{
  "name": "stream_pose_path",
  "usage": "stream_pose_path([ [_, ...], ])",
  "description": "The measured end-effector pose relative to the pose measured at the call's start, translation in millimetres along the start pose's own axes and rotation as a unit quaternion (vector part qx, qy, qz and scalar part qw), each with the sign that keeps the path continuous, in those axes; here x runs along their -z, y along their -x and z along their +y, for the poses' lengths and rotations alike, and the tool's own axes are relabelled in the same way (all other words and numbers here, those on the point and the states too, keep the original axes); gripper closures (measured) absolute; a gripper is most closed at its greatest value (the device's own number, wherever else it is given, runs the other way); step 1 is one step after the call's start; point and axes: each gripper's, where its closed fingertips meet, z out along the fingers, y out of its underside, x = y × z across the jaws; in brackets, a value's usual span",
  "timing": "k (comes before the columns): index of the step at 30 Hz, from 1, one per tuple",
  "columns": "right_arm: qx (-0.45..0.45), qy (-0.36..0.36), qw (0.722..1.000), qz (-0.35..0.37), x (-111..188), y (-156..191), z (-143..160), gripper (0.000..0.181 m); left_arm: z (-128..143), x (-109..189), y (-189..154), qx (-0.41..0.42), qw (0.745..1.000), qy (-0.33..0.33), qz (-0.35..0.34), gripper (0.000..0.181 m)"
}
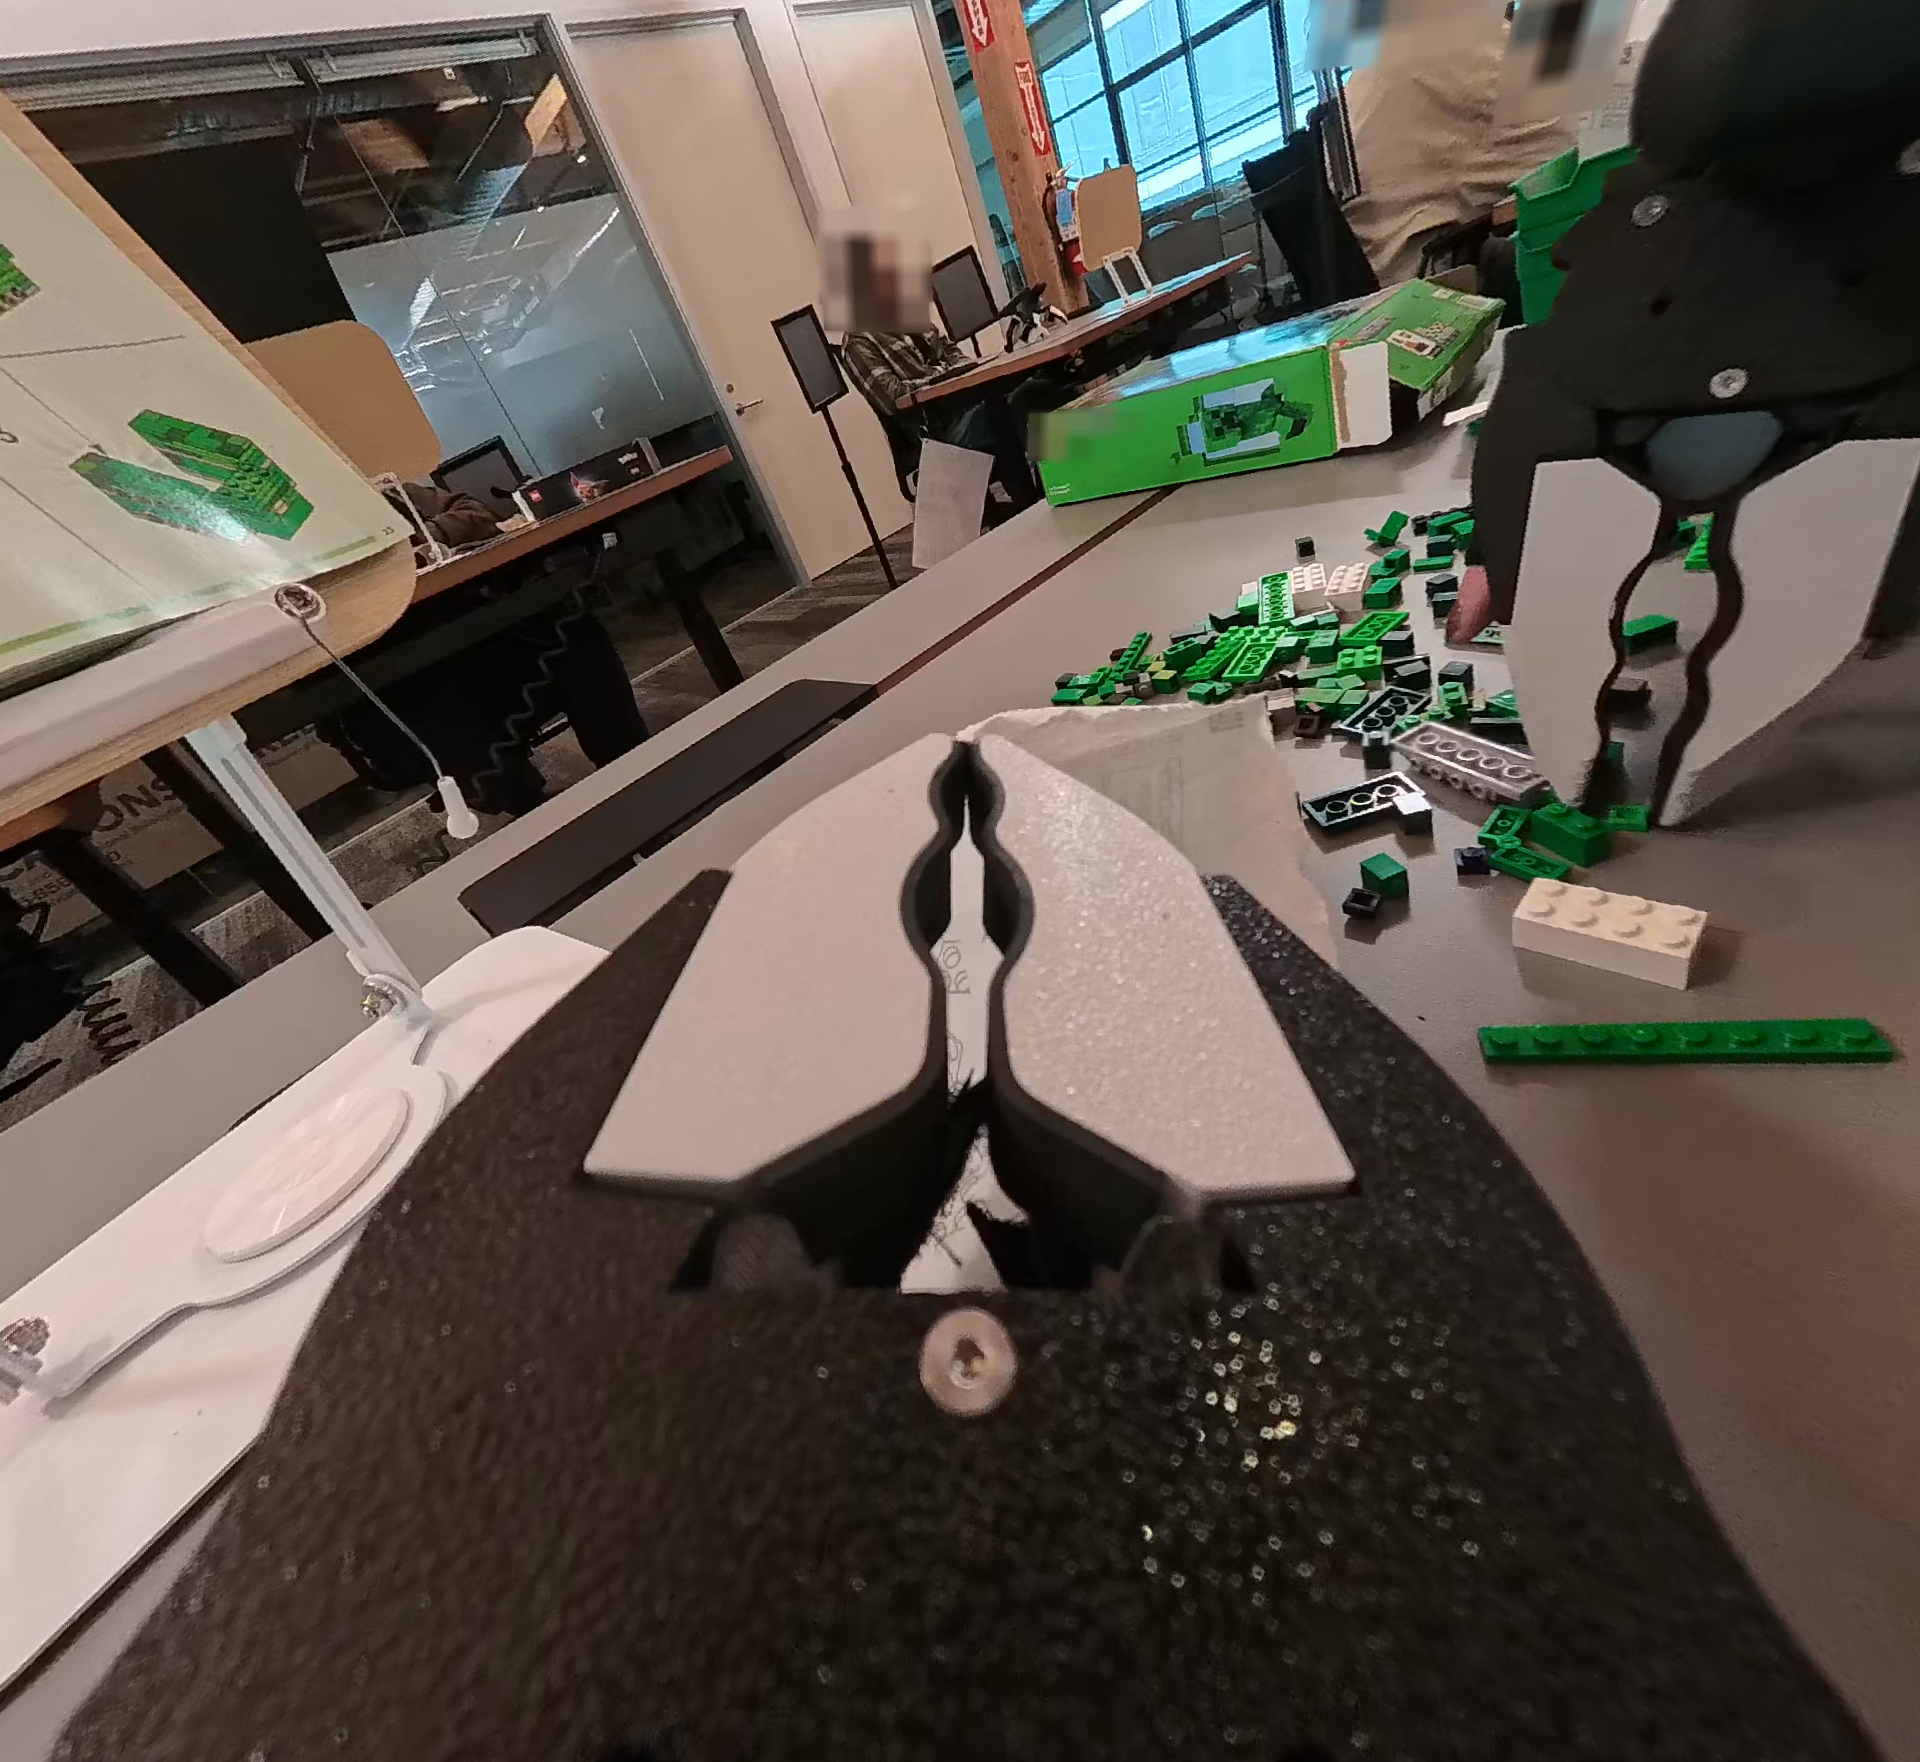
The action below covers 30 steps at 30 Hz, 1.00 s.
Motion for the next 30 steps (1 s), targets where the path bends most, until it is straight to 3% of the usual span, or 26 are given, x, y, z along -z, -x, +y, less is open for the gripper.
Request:
stream_pose_path([
  [8, 0.034, -0.019, 0.999, 0.030, 10, -2, -6, 0.175, -1, 0, 0, -0.002, 1.000, 0.000, -0.001, 0.181],
  [16, 0.136, -0.152, 0.954, 0.220, 48, -45, -85, 0.176, -2, 0, 2, -0.003, 1.000, -0.002, -0.009, 0.181],
  [23, 0.233, -0.124, 0.930, 0.255, 27, -74, -135, 0.175, -6, 2, 1, -0.004, 1.000, -0.010, -0.009, 0.181],
  [30, 0.248, -0.075, 0.929, 0.264, 16, -81, -129, 0.165, -6, 2, 0, -0.004, 1.000, -0.011, -0.007, 0.181],
])
